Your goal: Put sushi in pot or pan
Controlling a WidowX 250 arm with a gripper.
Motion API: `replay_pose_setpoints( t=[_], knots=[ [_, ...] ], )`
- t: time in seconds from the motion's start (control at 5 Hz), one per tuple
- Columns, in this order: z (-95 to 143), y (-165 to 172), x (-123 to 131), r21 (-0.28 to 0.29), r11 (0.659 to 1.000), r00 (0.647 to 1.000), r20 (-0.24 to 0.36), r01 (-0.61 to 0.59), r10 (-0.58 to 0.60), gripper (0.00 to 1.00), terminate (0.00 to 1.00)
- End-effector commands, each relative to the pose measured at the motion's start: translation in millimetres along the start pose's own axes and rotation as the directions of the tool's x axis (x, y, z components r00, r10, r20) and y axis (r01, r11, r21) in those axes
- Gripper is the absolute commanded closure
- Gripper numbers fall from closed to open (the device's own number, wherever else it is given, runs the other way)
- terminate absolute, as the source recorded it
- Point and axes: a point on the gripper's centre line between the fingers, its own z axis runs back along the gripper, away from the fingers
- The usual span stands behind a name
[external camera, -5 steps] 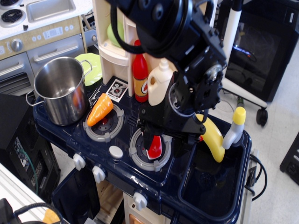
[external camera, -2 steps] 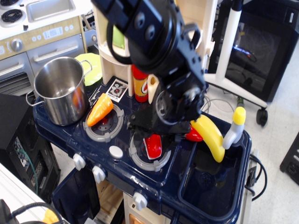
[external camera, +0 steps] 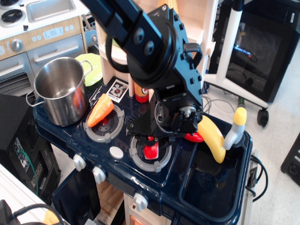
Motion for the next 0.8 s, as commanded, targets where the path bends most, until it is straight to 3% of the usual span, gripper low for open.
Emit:
replay_pose_setpoints(
  t=[0.0, 0.2, 0.4, 0.6],
  knots=[
    [48, 51, 45, -0.029, 0.985, 0.98, -0.102, 0.17, -0.172, 1.0, 0.0],
    [53, 96, 65, -0.022, 0.964, 0.959, -0.102, 0.264, -0.265, 1.0, 0.0],
    [47, 135, 88, -0.048, 0.958, 0.951, -0.115, 0.283, -0.287, 1.0, 0.0],
    [44, 150, 108, -0.046, 0.943, 0.937, -0.108, 0.328, -0.331, 1.0, 0.0]
  ],
)
